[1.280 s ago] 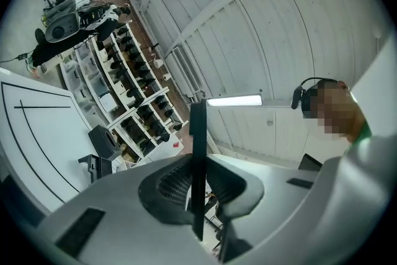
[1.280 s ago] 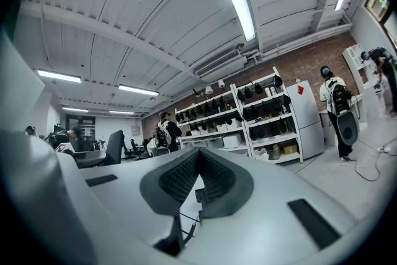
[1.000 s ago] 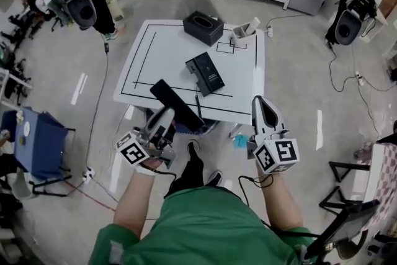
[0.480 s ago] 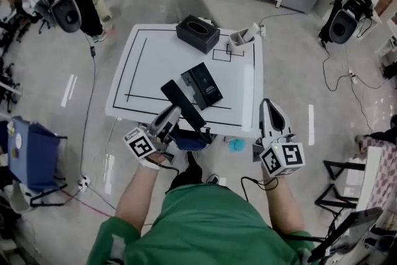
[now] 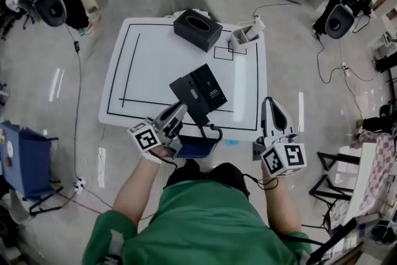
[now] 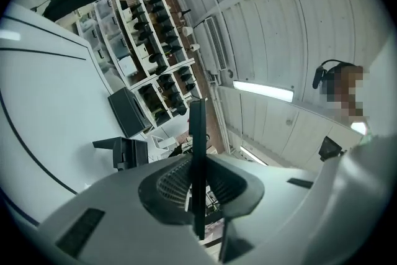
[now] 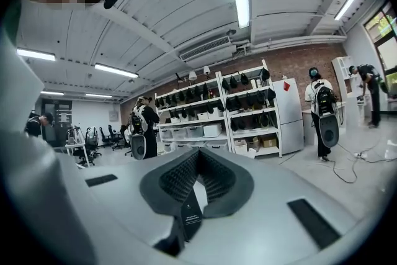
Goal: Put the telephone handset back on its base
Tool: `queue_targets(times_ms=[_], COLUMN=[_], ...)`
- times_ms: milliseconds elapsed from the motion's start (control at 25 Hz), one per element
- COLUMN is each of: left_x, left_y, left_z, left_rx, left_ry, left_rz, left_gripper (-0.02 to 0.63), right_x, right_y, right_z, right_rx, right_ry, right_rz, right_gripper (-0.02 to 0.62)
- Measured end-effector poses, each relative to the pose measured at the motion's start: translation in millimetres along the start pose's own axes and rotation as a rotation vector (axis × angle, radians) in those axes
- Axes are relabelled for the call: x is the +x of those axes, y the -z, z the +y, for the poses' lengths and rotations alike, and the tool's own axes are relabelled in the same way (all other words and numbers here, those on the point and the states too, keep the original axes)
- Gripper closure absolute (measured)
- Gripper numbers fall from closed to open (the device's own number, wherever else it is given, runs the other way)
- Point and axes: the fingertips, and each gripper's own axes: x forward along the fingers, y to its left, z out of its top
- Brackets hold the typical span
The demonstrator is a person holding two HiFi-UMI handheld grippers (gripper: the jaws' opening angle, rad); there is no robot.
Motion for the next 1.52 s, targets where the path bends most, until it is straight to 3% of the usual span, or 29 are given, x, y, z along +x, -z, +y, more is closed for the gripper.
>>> queue_targets(times_ms=[280, 880, 1160, 1520], left_x=[14, 36, 43, 50], left_y=[5, 28, 45, 51], left_z=[28, 82, 110, 128], left_rx=[-0.032, -0.042, -0.103, -0.101], left_ry=[-0.015, -0.124, -0.167, -0.197], left_rz=[0.035, 0.077, 0.074, 0.095], left_gripper=[0.526, 0.526, 0.526, 0.526], right_x=[25, 57, 56, 56], right_y=[18, 49, 57, 61], right_z=[3, -27, -42, -48], right_rx=[0.011, 0.084, 0.087, 0.102], right_ry=[-0.009, -0.07, -0.059, -0.047], right_rz=[0.055, 0.131, 0.153, 0.163], right_gripper=[0.574, 0.574, 0.574, 0.574])
